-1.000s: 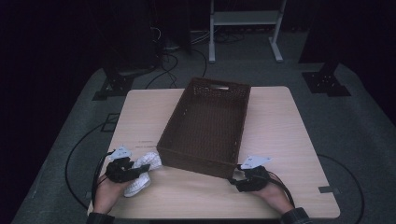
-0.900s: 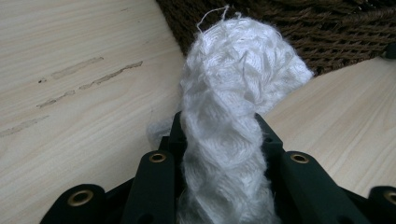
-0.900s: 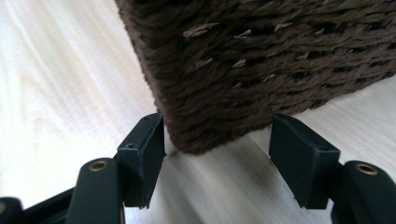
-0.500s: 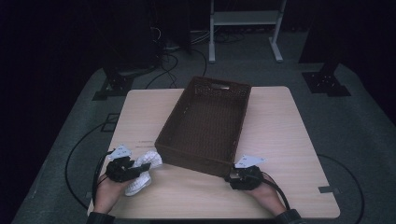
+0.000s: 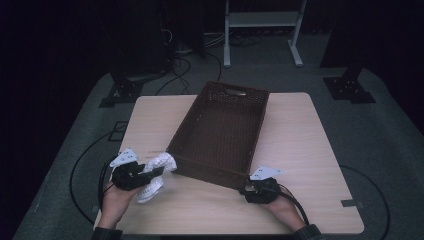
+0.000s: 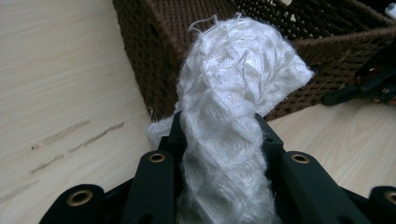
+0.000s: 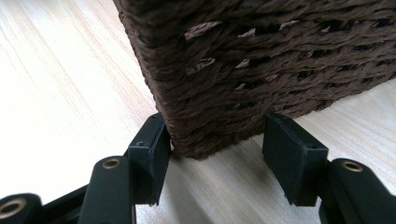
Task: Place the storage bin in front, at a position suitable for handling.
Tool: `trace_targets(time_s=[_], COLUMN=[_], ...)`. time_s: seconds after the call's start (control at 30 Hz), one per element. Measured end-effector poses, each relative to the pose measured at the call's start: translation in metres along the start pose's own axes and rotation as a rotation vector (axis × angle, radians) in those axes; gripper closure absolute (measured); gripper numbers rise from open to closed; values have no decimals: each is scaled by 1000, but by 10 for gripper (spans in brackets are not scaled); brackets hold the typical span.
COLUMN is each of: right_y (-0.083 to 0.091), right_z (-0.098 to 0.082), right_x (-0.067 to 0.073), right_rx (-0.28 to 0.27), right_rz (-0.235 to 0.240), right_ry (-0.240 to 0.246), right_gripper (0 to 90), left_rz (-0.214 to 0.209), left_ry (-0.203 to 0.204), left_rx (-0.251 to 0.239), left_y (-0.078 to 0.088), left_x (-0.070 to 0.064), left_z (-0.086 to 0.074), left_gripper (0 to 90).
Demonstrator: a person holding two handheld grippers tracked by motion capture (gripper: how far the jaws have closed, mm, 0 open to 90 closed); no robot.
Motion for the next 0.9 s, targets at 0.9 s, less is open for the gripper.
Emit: trace_targets(time_s=[0.9], right_y=[0], right_z=[0], right_x=[0], right_rx=[-1], right_rz=[1], right_ry=[-2], right_gripper=[414], left_rz=[1], left_ry=[-23], left_rx=[124], left_y=[-49], left_x=[3], left_z=[-20], left_gripper=[664])
Point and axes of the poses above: each handheld gripper's, and its own axes: y roughly backward along the jaws, z roughly out of its top, x roughly to its left, the point moved 3 cm from there along -y, roughly forward along the jaws, and after that the axes turned 10 degrees about y, right-handed, at the moved point
